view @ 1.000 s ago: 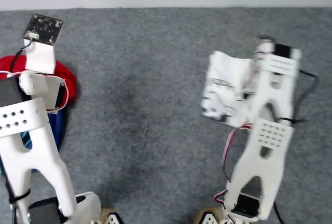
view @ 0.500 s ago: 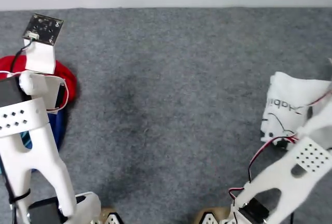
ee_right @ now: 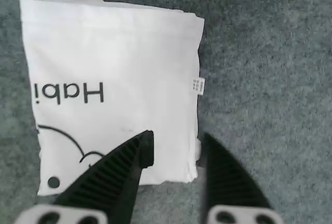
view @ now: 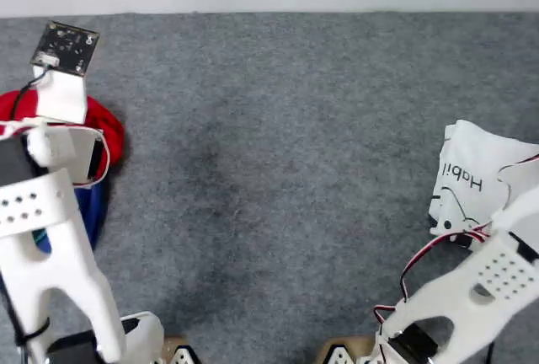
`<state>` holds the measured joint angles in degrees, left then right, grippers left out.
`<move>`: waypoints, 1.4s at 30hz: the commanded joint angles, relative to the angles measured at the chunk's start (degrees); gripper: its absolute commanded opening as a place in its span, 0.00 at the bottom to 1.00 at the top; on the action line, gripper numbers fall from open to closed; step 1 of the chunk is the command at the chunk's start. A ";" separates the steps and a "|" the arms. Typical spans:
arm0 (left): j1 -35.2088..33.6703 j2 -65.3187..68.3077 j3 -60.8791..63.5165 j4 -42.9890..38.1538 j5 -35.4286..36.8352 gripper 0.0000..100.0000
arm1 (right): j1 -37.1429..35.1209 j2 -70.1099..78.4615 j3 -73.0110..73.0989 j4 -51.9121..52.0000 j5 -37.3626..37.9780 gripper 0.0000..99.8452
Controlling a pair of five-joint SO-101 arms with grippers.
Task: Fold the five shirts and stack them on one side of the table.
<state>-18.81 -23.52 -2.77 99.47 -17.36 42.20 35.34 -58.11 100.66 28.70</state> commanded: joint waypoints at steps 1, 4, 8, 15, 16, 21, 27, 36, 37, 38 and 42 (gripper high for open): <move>-0.18 -5.10 2.95 1.05 -0.44 0.02 | -3.65 -8.84 12.84 2.33 -0.26 0.03; -0.09 -9.23 7.69 1.05 -0.44 0.02 | -6.90 -12.62 26.81 2.15 -0.26 0.01; 0.00 -15.38 13.93 0.97 -0.53 0.02 | -10.15 -15.08 41.85 -1.63 -0.79 0.01; 0.00 -24.44 23.69 0.97 -0.53 0.02 | -12.97 -15.43 61.27 -20.70 -3.16 0.01; 0.00 -25.32 24.57 0.97 -0.53 0.02 | -13.85 -15.69 62.86 -21.85 -3.16 0.01; -0.26 -28.48 26.33 0.88 -0.53 0.02 | -15.78 -22.20 63.30 -16.92 -3.69 0.01; -0.35 -28.48 26.42 -0.70 -0.44 0.02 | -15.87 -34.33 63.47 -10.24 -3.69 0.01; -6.24 -16.00 25.80 -4.48 -0.44 0.02 | -15.43 -42.86 63.74 1.19 -3.60 0.01; -7.47 -14.24 25.63 -4.22 -0.44 0.02 | -15.43 -43.38 63.74 1.89 -3.60 0.01; -8.70 -12.57 25.10 -3.52 -0.53 0.03 | -15.34 -44.09 64.18 2.15 -3.60 0.01; -13.89 -7.91 24.04 -1.49 -1.05 0.14 | -14.81 -47.69 68.31 2.07 -3.60 0.01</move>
<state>-29.36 -33.71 23.87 97.19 -17.36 27.25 -8.00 9.14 100.48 25.71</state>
